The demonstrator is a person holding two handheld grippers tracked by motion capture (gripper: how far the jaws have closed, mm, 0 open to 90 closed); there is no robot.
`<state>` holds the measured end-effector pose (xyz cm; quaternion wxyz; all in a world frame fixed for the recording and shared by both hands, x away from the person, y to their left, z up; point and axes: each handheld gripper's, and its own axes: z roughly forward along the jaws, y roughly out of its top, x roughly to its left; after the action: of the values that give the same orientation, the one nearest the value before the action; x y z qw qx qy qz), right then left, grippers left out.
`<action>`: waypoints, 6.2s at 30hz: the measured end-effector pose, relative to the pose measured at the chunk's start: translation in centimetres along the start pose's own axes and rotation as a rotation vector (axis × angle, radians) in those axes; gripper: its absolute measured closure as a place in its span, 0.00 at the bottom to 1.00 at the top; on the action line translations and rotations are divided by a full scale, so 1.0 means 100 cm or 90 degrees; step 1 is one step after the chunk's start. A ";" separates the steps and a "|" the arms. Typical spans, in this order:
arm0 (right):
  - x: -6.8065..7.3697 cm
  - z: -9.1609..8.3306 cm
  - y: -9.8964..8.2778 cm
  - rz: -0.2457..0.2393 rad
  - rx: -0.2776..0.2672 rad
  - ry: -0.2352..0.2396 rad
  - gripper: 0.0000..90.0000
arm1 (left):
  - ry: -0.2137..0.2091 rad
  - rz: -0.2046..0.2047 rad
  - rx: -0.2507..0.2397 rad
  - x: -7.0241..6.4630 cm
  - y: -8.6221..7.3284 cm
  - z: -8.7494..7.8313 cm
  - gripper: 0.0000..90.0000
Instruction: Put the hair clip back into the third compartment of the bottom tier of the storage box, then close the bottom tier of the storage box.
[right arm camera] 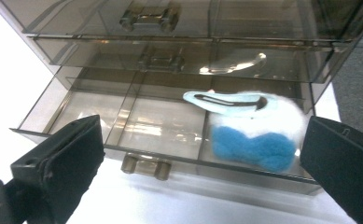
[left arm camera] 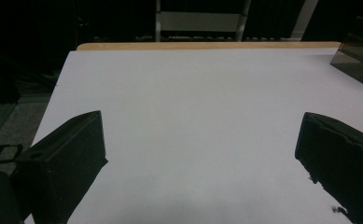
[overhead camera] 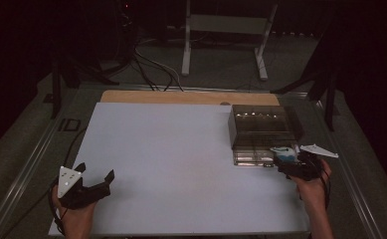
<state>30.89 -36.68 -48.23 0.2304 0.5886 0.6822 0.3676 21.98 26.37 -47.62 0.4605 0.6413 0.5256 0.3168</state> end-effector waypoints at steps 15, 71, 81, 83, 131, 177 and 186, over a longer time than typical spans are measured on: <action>0.005 0.000 -0.005 -0.021 0.013 0.021 0.00 | -0.001 0.000 -0.001 0.000 0.000 0.000 0.04; 0.016 0.003 -0.015 -0.064 0.065 0.092 0.00 | -0.001 0.002 -0.002 0.000 0.001 0.000 0.04; 0.013 0.000 -0.015 -0.058 0.052 0.073 0.18 | -0.002 0.003 -0.002 -0.001 0.001 0.001 0.04; 0.012 -0.002 -0.015 -0.058 0.046 0.065 0.32 | -0.003 0.004 -0.002 -0.001 0.001 0.001 0.04; 0.009 0.002 -0.020 -0.088 0.063 0.032 1.00 | -0.003 0.006 0.002 -0.002 0.001 0.001 0.04; 0.010 0.015 -0.024 -0.082 0.088 0.021 1.00 | -0.004 0.008 0.004 -0.002 0.000 0.002 0.04; 0.011 0.018 -0.024 -0.079 0.090 0.020 1.00 | -0.004 0.009 0.003 -0.003 0.000 0.002 0.04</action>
<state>30.52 -35.29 -51.04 0.2002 0.5539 0.7452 0.3126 22.13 26.04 -47.65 0.4584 0.6473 0.5204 0.3163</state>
